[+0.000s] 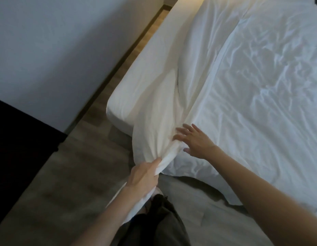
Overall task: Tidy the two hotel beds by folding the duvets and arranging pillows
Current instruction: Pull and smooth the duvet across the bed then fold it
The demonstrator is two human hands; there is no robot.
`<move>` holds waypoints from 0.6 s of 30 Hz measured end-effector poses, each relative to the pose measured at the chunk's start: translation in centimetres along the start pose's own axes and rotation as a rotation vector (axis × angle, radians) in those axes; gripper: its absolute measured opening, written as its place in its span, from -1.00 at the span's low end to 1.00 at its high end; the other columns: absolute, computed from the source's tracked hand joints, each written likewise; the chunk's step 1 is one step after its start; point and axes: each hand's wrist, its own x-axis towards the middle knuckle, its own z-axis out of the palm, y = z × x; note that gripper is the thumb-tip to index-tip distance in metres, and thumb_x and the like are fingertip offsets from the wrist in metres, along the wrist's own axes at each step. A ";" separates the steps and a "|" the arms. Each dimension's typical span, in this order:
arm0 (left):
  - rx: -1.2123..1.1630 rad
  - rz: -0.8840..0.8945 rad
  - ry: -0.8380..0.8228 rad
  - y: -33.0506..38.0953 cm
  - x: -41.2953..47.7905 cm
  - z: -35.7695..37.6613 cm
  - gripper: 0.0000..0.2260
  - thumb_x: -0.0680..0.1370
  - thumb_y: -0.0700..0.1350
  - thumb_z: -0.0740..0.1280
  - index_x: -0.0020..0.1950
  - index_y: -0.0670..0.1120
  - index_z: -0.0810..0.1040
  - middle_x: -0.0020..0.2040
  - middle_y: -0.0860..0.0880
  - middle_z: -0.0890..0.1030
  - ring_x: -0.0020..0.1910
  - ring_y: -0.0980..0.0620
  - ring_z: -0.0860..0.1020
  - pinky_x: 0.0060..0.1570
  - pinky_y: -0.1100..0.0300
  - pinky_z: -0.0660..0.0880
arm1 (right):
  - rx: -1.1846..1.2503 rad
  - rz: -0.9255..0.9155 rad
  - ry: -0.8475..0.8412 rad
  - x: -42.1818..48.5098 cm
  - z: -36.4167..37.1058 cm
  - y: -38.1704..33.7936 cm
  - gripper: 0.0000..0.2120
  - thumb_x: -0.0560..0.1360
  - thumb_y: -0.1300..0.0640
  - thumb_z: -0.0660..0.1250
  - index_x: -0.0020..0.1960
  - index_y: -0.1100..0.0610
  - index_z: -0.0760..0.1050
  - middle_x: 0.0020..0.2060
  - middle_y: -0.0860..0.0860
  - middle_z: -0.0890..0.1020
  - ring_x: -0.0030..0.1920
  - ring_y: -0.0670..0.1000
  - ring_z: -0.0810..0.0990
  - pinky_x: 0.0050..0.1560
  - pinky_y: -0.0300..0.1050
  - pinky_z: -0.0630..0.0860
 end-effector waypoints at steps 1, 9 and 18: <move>0.006 0.005 0.005 0.5 -0.1 0.0 -0.57 0.63 -0.05 0.16 0.49 0.04 0.19 0.15 -0.12 0.57 0.11 -0.14 0.53 -0.01 0.05 0.41 | 0.039 -0.017 0.068 -0.1 0.2 -0.5 -0.58 0.55 0.11 0.29 0.40 -0.02 0.37 0.38 0.05 0.41 0.43 0.12 0.28 0.51 0.04 0.00; -0.039 -0.026 0.063 7.6 -2.5 2.4 -0.65 0.58 -0.12 0.24 0.34 -0.01 0.25 -0.02 -0.11 0.56 -0.07 -0.12 0.54 -0.17 0.06 0.34 | 0.102 -0.009 0.285 -5.9 0.1 1.6 -0.81 0.55 0.28 0.24 0.13 0.15 0.52 -0.08 0.08 0.57 -0.03 0.12 0.49 -0.12 -0.16 0.35; -0.096 0.026 -0.005 24.9 -3.0 10.0 -0.58 0.58 -0.14 0.29 0.40 -0.02 0.24 0.09 -0.15 0.56 0.00 -0.13 0.57 -0.02 0.07 0.51 | 0.004 -0.019 0.267 -20.0 4.8 10.7 -0.84 0.41 0.36 0.41 -0.06 0.17 0.54 -0.24 0.09 0.58 -0.22 0.14 0.54 -0.13 0.01 0.55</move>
